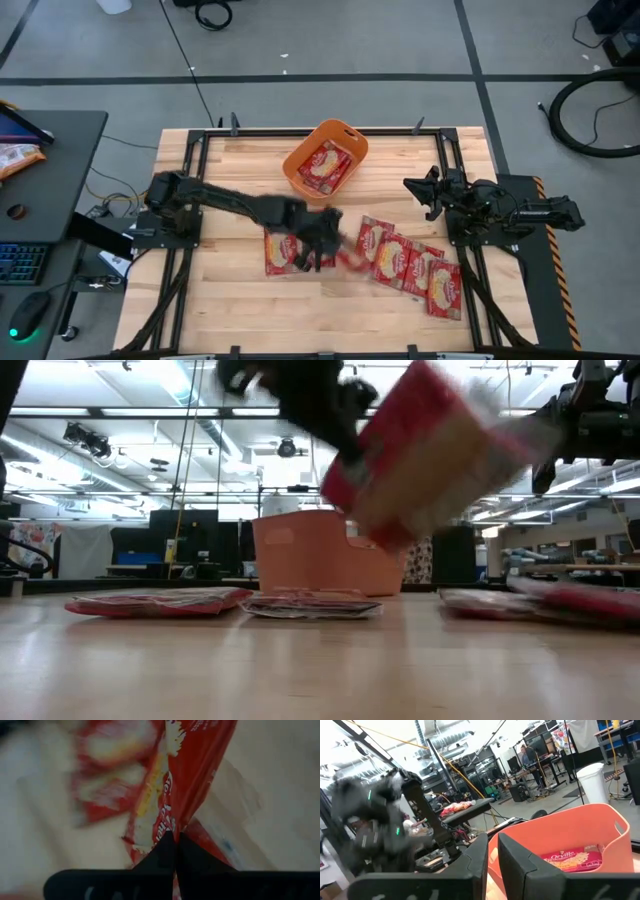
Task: Sort popcorn bags into baskets
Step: Put the red popcorn bag into the orange bin
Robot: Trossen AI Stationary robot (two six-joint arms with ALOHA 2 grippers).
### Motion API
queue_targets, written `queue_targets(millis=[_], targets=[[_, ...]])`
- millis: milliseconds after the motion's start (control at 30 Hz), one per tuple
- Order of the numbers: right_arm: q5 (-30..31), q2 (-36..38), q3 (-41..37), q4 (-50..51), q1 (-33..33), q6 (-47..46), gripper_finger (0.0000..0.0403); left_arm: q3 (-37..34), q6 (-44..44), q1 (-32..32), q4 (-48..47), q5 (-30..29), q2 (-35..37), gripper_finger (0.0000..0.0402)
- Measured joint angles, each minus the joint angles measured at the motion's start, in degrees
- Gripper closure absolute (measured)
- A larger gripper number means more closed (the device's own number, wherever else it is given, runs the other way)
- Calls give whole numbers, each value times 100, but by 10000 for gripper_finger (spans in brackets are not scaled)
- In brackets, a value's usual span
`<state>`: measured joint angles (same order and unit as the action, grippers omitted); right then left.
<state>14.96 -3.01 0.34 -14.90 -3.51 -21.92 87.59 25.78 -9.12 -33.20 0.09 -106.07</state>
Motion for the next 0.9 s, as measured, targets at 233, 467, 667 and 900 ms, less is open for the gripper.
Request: queue_targets(millis=[233, 467, 667, 900], targets=[[0, 0, -1, 6, 2, 0, 355, 151, -2639, 707, 597, -897, 420, 395], [-2, 0, -1, -1, 2, 1, 355, 112, -4573, 1593, 5, -2018, 323, 393], [-2, 0, 0, 4, 2, -1, 355, 112, -5212, 2146, -339, -1970, 1, 392], [-2, 0, 1, 0, 1, 1, 355, 112, -5368, 2551, -307, -1836, -365, 387]])
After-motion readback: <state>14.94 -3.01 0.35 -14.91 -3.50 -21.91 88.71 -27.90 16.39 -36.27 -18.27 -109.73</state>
